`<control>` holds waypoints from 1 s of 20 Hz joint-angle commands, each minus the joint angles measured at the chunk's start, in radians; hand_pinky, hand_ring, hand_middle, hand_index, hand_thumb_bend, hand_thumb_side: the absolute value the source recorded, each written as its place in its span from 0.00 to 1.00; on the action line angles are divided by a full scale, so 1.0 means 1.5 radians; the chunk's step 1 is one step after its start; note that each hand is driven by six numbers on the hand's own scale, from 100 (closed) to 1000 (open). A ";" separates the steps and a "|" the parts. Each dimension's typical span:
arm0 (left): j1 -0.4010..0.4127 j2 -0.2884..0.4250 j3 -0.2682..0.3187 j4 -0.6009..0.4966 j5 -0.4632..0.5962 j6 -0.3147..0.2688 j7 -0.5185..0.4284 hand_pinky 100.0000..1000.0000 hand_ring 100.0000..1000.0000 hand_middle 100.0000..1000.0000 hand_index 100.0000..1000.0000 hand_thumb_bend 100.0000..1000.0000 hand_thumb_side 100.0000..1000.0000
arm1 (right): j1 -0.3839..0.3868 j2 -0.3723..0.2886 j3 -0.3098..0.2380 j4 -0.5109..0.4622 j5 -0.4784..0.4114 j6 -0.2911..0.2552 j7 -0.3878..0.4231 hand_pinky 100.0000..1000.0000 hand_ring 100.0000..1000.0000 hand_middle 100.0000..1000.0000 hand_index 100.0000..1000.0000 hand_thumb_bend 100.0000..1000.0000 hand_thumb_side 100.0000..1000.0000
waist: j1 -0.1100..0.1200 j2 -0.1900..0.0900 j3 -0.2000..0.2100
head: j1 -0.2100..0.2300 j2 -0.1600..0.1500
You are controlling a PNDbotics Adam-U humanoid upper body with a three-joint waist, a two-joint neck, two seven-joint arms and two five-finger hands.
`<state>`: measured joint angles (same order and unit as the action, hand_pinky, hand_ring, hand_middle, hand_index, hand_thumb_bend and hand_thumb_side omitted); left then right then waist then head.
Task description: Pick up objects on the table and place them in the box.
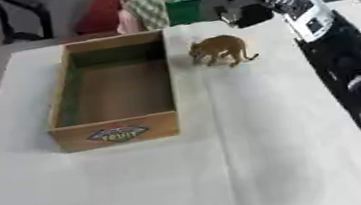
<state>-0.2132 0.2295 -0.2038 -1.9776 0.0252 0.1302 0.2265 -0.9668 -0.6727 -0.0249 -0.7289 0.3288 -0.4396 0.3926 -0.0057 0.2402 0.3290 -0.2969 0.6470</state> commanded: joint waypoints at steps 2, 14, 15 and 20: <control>-0.010 0.012 -0.002 -0.015 0.002 -0.001 -0.007 0.54 0.79 0.59 0.76 0.00 0.65 | -0.019 -0.008 -0.010 0.020 0.044 0.004 -0.021 0.86 0.91 0.80 0.89 0.00 0.13 | 0.001 -0.009 0.005 | -0.005 -0.010; -0.009 0.011 -0.002 -0.015 0.003 -0.002 -0.011 0.54 0.79 0.59 0.76 0.00 0.65 | -0.015 0.000 -0.019 0.082 0.165 0.010 -0.065 0.89 0.93 0.82 0.89 0.00 0.15 | 0.002 -0.007 0.006 | -0.008 -0.005; -0.009 0.011 -0.002 -0.015 0.003 -0.001 -0.011 0.54 0.79 0.59 0.76 0.00 0.65 | -0.014 0.000 -0.021 0.086 0.175 0.009 -0.067 0.89 0.93 0.82 0.89 0.00 0.15 | 0.002 -0.007 0.006 | -0.008 -0.004; -0.009 0.010 -0.002 -0.015 0.002 -0.002 -0.012 0.54 0.79 0.59 0.76 0.00 0.65 | -0.010 0.003 -0.026 0.107 0.222 0.007 -0.067 0.90 0.93 0.82 0.90 0.00 0.16 | 0.003 -0.007 0.003 | -0.007 -0.003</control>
<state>-0.2151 0.2295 -0.2072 -1.9776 0.0255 0.1305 0.2107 -0.9765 -0.6505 -0.0591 -0.5812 0.6316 -0.4311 0.2931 -0.0041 0.2436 0.3347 -0.3064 0.6411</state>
